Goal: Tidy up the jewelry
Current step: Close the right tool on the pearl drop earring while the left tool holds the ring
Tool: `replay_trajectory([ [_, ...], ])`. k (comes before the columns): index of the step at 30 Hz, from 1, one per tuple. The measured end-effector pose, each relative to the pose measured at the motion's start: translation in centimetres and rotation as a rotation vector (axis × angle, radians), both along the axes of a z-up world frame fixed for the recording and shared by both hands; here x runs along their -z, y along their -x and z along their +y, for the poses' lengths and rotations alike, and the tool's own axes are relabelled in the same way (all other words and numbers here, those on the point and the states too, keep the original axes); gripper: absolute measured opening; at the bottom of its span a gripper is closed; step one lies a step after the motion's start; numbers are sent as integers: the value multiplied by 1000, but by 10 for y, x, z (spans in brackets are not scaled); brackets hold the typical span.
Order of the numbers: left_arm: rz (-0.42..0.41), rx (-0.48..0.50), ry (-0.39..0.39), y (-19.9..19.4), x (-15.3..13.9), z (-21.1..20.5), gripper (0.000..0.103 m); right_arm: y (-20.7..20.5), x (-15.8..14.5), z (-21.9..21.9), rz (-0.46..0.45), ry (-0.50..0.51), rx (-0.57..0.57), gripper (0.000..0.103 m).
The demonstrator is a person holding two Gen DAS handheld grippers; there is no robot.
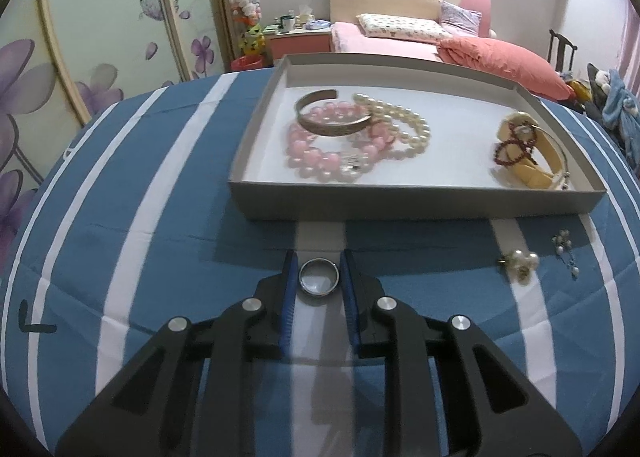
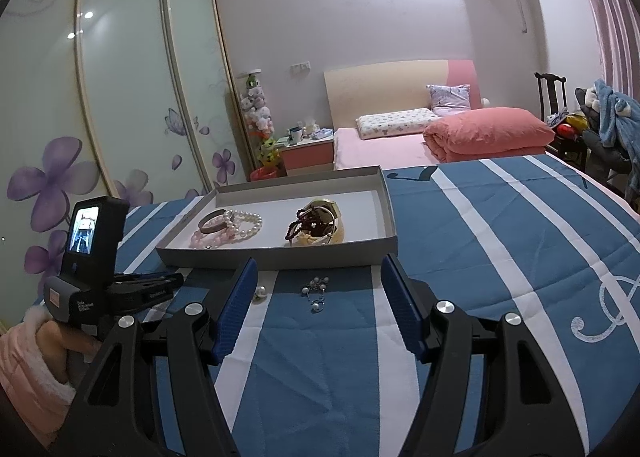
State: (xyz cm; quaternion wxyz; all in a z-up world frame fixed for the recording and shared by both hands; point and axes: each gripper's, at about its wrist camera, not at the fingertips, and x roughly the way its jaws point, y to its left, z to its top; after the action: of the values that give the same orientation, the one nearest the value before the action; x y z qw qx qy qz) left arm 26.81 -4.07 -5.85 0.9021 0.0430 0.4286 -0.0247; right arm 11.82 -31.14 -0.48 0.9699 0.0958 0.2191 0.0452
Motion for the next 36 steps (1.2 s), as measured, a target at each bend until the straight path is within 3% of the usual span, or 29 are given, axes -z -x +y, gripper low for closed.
replay_trajectory([
  [13,0,-16,-12,10,-1,33,22,-8,5,3,36,16,0,65],
  [18,3,-1,-5,22,-1,45,22,-23,14,4,114,41,-11,63],
  [25,7,0,29,26,-1,54,22,-56,37,10,296,77,-42,47],
  [36,10,0,70,26,-2,58,22,-100,47,29,388,133,-73,46],
])
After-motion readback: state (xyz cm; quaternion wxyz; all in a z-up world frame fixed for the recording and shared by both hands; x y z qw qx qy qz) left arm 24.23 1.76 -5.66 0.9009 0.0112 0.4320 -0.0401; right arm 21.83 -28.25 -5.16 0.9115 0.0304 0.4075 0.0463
